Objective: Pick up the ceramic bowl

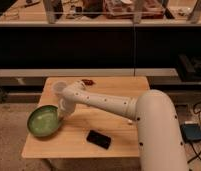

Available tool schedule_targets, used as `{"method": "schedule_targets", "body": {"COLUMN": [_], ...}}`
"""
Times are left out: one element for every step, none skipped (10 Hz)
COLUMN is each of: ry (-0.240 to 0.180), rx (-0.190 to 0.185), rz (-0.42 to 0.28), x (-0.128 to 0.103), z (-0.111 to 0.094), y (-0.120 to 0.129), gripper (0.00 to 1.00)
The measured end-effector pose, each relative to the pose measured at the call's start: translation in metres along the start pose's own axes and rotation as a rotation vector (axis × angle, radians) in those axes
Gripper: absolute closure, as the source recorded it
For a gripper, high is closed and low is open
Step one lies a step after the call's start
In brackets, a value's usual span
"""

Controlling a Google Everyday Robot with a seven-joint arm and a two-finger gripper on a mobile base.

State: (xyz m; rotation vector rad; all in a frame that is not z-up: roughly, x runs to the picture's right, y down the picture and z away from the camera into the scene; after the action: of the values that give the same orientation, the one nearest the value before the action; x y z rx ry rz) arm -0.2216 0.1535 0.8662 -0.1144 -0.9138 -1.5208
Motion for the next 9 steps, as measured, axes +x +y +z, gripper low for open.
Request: {"method": "schedule_targets", "body": {"ry": [0.008, 0.017, 0.028, 0.038, 0.049, 0.065, 0.081, 0.093, 0.093], "rx": [0.005, 0.009, 0.023, 0.035, 0.046, 0.067, 0.089, 0.104, 0.111], "rz": [0.011, 0.019, 0.029, 0.034, 0.043, 0.045, 0.041, 0.04, 0.021], "x": [0.001, 0.002, 0.003, 0.004, 0.005, 0.005, 0.002, 0.0, -0.003], "z": [-0.011, -0.03, -0.052, -0.068, -0.086, -0.101, -0.111, -0.119, -0.129], "y": [-0.003, -0.011, -0.017, -0.022, -0.024, -0.028, -0.026, -0.024, -0.031], "gripper": [1.0, 1.0, 1.0, 1.0, 1.0, 1.0, 1.0, 1.0, 1.0]}}
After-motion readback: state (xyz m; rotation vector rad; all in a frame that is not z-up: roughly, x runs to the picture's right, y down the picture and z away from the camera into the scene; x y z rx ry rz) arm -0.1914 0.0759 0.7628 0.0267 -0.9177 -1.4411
